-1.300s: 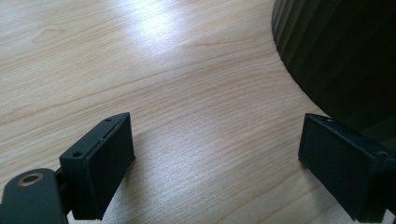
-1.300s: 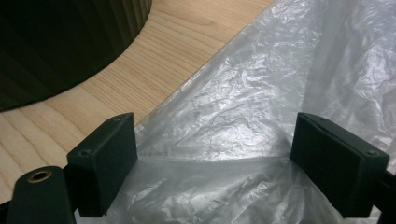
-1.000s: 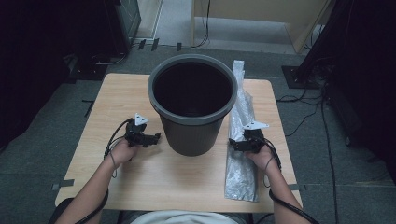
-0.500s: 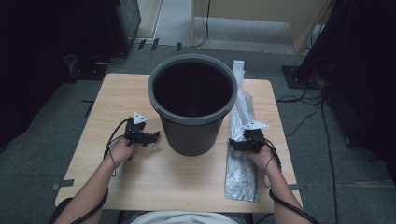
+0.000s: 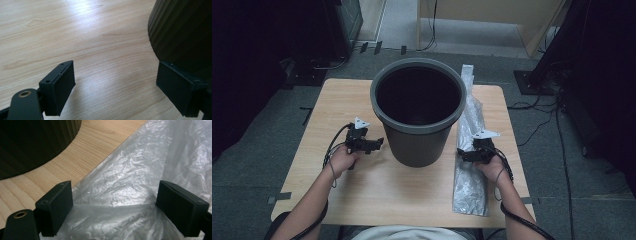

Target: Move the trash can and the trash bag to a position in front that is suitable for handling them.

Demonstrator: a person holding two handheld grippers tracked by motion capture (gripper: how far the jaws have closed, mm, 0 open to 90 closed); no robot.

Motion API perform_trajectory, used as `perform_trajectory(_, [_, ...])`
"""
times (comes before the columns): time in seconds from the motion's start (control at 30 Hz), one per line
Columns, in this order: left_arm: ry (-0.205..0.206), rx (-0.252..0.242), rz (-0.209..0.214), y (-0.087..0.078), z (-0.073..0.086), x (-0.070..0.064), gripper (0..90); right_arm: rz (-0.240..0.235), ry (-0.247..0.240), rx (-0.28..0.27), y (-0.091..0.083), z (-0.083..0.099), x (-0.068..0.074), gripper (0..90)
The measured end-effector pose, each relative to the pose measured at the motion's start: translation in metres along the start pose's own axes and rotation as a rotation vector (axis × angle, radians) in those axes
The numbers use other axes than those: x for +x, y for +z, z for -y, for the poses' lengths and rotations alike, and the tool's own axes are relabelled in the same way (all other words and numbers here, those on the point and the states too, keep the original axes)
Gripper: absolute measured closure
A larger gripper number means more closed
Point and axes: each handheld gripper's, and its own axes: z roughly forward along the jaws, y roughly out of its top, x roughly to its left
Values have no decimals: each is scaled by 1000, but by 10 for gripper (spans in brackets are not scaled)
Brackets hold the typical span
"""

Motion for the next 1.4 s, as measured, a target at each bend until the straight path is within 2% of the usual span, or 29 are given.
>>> perform_trajectory(0.03, [-4,27,-28,-3,-5,0,253,0,0,0,0,0,0,136])
perform_trajectory(0.1, [4,43,-35,-5,-7,1,268,0,0,0,0,0,0,136])
perform_trajectory(0.13, [-6,59,-34,-6,-10,2,268,0,0,0,0,0,0,136])
perform_trajectory(0.17, [-52,102,-37,-9,-13,5,271,0,1,0,0,0,0,136])
perform_trajectory(0.2, [-52,102,-37,-9,-13,5,277,0,1,0,0,0,0,136])
perform_trajectory(0.23, [-78,122,-13,-10,-15,7,277,0,1,0,0,0,0,136])
perform_trajectory(0.3, [-77,142,38,-11,-16,9,294,1,1,0,0,0,0,136])
perform_trajectory(0.33, [-77,142,38,-11,-16,9,316,1,1,0,0,0,0,136])
perform_trajectory(0.37, [-75,149,80,-13,-17,10,311,1,1,0,0,0,0,136])
perform_trajectory(0.4, [-75,149,80,-13,-17,10,282,2,1,0,0,0,0,136])
perform_trajectory(0.43, [-47,145,136,-16,-17,11,248,2,1,0,0,0,0,136])
perform_trajectory(0.47, [-47,145,136,-16,-17,11,219,2,1,0,0,0,0,136])
perform_trajectory(0.5, [-47,144,167,-18,-18,12,196,2,2,0,0,0,0,136])
perform_trajectory(0.6, [-50,143,191,-18,-19,13,198,2,2,0,0,0,0,136])
perform_trajectory(0.63, [-42,144,230,-19,-19,15,199,2,2,0,0,0,0,136])
perform_trajectory(0.8, [-67,151,252,-18,-21,19,307,3,3,0,0,0,0,135])
perform_trajectory(0.9, [-63,134,268,-18,-23,20,316,3,3,0,0,0,0,136])
perform_trajectory(1.07, [-77,145,306,-17,-28,23,373,1,5,1,0,0,0,135])
perform_trajectory(1.1, [-86,152,328,-17,-31,24,379,2,4,0,0,0,0,135])
perform_trajectory(1.2, [-82,167,334,-17,-34,25,386,2,4,0,0,0,0,135])
perform_trajectory(1.33, [-96,174,338,-17,-40,29,383,2,4,0,0,0,0,135])
perform_trajectory(1.4, [-110,159,338,-17,-43,33,377,2,3,0,0,0,0,135])
